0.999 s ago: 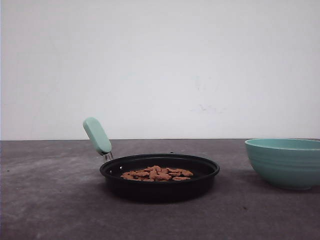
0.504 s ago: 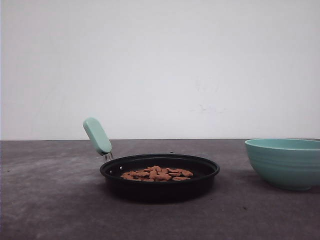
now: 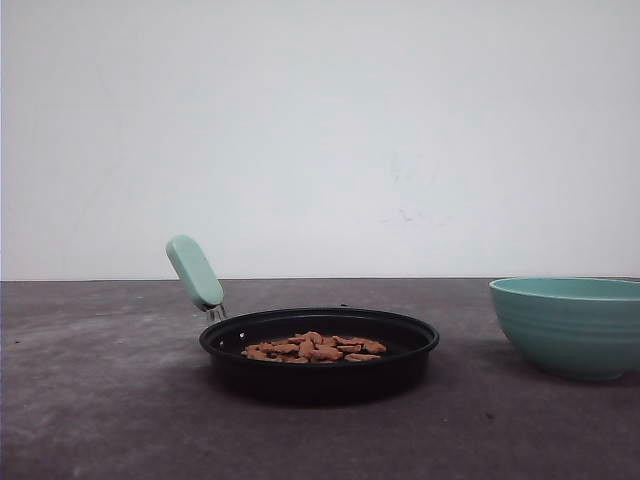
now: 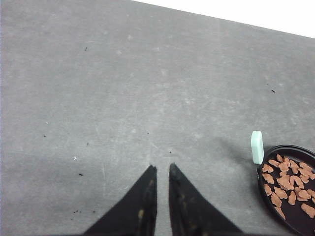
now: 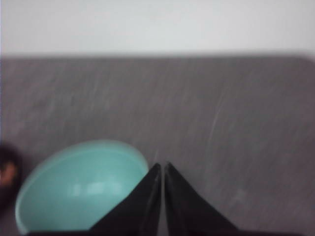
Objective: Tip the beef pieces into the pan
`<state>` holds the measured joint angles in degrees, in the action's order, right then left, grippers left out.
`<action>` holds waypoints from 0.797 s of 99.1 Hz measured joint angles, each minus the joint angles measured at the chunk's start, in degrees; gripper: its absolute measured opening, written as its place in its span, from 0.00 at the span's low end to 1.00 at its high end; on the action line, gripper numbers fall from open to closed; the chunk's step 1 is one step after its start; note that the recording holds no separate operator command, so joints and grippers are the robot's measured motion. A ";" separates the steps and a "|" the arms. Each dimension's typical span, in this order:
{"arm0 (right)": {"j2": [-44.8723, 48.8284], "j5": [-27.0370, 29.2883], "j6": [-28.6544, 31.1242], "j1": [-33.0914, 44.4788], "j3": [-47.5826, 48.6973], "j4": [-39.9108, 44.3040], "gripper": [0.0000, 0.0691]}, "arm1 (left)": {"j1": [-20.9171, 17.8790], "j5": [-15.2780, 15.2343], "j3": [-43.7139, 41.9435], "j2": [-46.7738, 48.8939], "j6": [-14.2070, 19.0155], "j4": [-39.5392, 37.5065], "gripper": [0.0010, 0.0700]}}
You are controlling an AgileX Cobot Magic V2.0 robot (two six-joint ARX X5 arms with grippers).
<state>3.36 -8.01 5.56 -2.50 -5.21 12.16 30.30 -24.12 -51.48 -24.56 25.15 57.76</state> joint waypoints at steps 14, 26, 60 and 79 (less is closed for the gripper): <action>-3.26 -1.20 0.44 0.20 3.67 -3.08 0.02 | 0.00 0.00 -0.02 0.02 0.00 0.00 0.01; -3.10 0.50 -0.59 0.68 4.15 -2.40 0.02 | 0.00 -0.02 -0.02 0.11 0.00 0.09 0.01; -3.10 1.66 -1.25 0.70 4.20 -2.49 0.02 | 0.00 0.00 -0.02 0.11 0.00 0.09 0.01; -3.13 1.66 -1.27 0.70 4.20 -2.51 0.02 | 0.00 0.00 -0.02 0.13 0.00 0.11 0.01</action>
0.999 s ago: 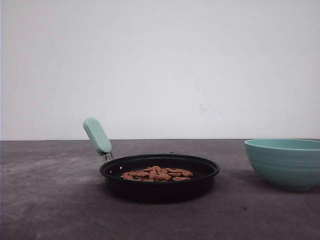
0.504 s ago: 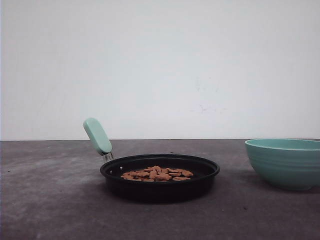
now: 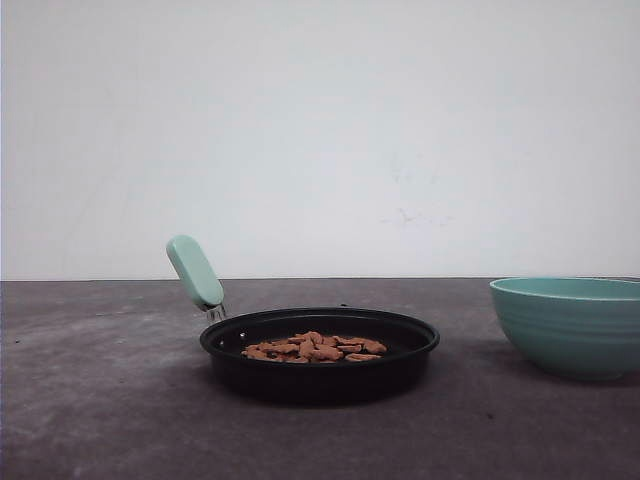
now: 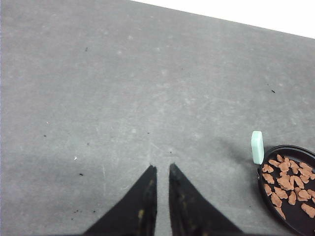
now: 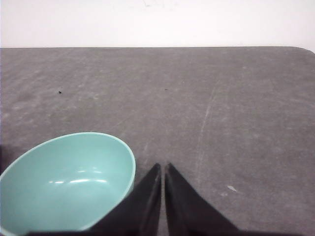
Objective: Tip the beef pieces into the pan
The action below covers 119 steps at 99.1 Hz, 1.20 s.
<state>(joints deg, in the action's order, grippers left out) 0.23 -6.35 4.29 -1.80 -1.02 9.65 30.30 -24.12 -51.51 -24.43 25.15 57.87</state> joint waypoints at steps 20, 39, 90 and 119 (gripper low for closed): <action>0.00 0.00 0.00 0.00 0.00 0.00 0.02 | 0.00 0.00 0.00 0.00 0.00 0.00 0.01; 0.00 0.00 0.00 0.00 0.00 0.00 0.02 | 0.00 0.00 0.00 0.00 0.00 0.00 0.01; 0.00 0.00 0.00 0.00 0.00 -0.02 0.02 | -18.99 6.38 18.32 10.88 -6.10 -37.77 0.01; 0.00 0.00 0.00 0.00 0.00 -0.02 0.02 | -26.91 15.89 42.91 19.96 -6.97 -41.29 0.01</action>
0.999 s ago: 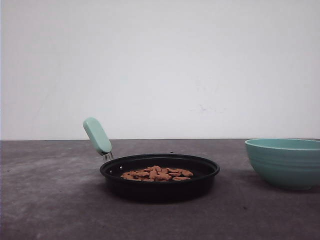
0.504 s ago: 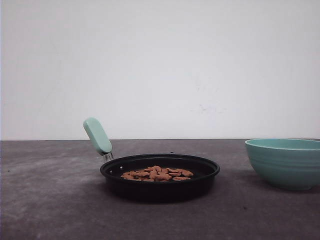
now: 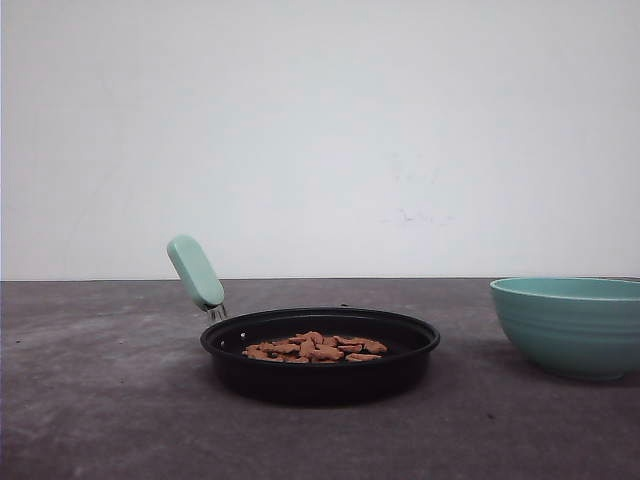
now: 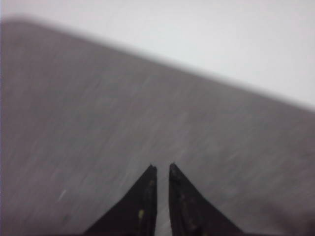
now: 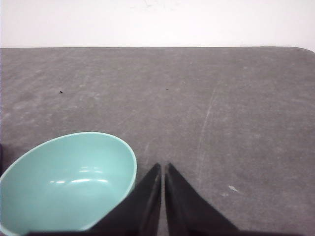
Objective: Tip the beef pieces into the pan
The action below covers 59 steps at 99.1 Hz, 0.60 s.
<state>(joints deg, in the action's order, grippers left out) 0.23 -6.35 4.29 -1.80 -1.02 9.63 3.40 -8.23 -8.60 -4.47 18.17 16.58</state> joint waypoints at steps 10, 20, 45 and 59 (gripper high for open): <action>0.00 0.00 0.00 -0.02 0.00 0.00 0.02 | -1.44 0.00 3.52 2.16 -0.83 0.11 0.01; 0.00 -0.02 0.00 -0.02 0.02 -0.02 0.02 | -1.49 0.20 5.09 4.33 -3.21 -2.51 0.01; 0.02 0.22 0.00 0.00 0.02 -0.02 0.02 | -1.64 4.31 5.75 4.22 -10.60 -3.54 0.01; 0.02 0.28 0.00 0.00 0.02 -0.02 0.02 | -1.64 7.39 5.79 4.20 -11.26 -3.54 0.01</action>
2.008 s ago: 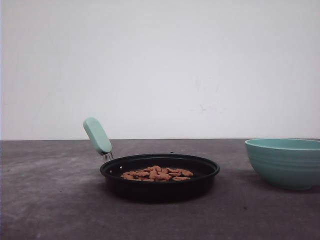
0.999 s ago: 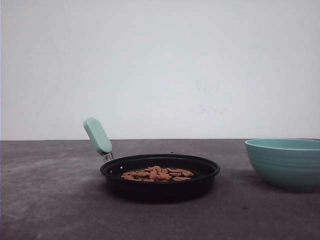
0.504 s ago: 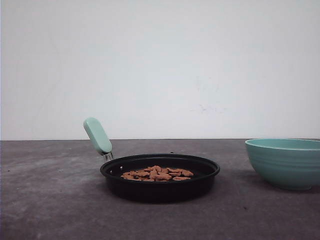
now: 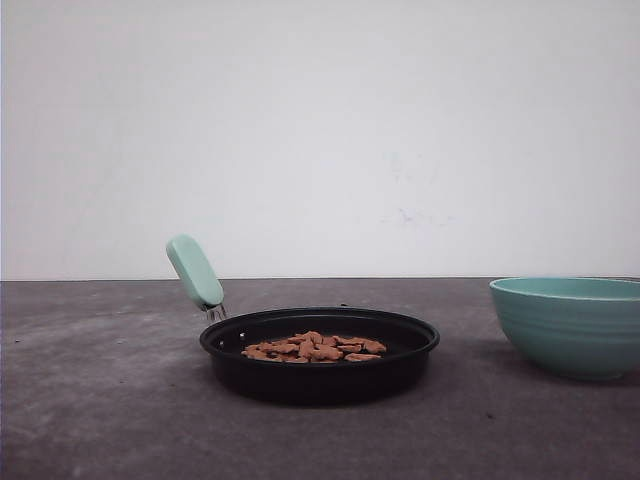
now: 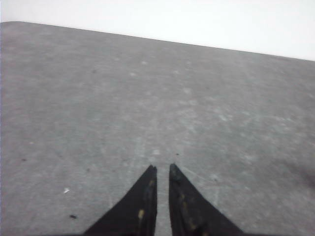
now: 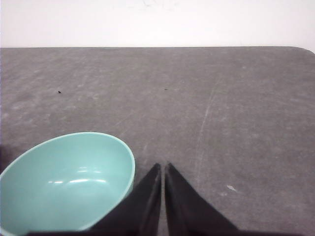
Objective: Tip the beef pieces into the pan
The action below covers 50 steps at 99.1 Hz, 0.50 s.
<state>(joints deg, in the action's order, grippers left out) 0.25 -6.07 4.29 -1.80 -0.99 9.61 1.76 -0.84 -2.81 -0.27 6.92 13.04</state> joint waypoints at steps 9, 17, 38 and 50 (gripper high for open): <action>0.00 0.00 0.00 0.00 0.00 0.00 0.02 | 0.00 0.37 0.00 0.00 0.52 0.00 0.01; 0.00 0.00 0.00 -0.02 0.00 0.00 0.02 | 0.00 0.37 0.00 0.00 0.81 -0.02 0.01; 0.00 0.00 0.00 0.00 0.00 0.00 0.02 | 0.00 0.39 0.00 0.00 0.90 -0.02 0.01; 0.00 0.00 0.00 0.00 0.00 0.00 0.02 | 0.00 0.39 0.00 0.00 1.22 -0.02 0.01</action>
<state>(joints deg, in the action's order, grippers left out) 0.25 -6.07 4.29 -1.80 -0.99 9.61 1.76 -0.45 -2.81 -0.27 8.14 13.02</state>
